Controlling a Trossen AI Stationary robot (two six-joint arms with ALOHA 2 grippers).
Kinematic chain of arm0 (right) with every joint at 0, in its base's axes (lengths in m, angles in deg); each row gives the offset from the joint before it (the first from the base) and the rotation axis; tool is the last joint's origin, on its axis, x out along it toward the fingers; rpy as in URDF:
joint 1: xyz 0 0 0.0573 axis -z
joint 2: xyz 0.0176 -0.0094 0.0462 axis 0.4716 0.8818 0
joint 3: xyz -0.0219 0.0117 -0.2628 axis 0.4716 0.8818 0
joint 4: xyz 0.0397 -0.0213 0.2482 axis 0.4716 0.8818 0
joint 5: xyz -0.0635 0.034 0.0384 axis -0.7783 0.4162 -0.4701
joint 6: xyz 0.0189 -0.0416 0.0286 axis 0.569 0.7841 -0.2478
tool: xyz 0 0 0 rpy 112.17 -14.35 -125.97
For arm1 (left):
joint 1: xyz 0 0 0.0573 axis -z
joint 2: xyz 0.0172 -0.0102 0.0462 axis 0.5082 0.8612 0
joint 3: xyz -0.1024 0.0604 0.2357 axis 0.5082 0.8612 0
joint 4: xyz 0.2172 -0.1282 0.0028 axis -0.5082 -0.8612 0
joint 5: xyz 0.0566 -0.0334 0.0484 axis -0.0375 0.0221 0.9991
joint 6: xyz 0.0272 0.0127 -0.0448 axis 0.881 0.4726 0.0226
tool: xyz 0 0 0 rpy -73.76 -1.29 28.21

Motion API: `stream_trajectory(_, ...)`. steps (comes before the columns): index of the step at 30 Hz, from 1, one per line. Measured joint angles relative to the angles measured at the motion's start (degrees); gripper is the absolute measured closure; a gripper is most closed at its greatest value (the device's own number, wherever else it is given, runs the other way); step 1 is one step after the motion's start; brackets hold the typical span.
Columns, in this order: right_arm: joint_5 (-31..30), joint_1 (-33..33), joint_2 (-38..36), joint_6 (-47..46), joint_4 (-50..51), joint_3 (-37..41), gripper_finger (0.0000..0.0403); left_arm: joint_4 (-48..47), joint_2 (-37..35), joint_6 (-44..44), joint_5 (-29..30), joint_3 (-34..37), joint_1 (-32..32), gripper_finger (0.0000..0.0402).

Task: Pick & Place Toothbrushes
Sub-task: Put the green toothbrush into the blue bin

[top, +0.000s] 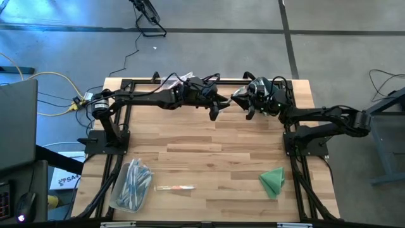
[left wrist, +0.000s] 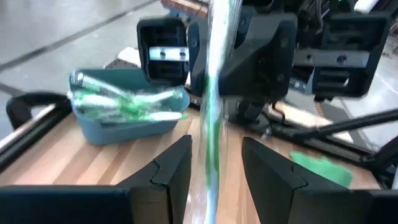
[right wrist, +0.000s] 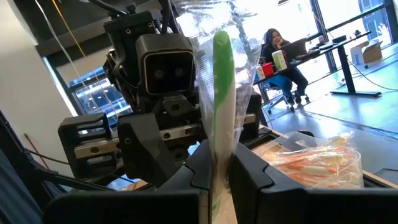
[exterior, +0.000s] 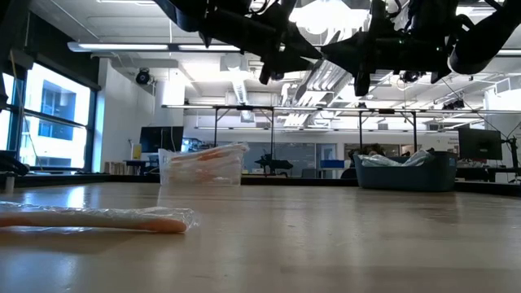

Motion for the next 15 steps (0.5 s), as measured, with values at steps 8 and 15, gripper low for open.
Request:
stream_trajectory(8,-1.57,0.0,0.0,0.42,0.91,0.01,0.0383,-0.7,-3.72,2.97,2.22,2.43,0.0,0.0263)
stream_trajectory(15,-3.29,0.66,0.0,0.42,2.19,0.02,0.0383,0.68,-10.97,2.89,7.9,11.47,-0.02,0.0263)
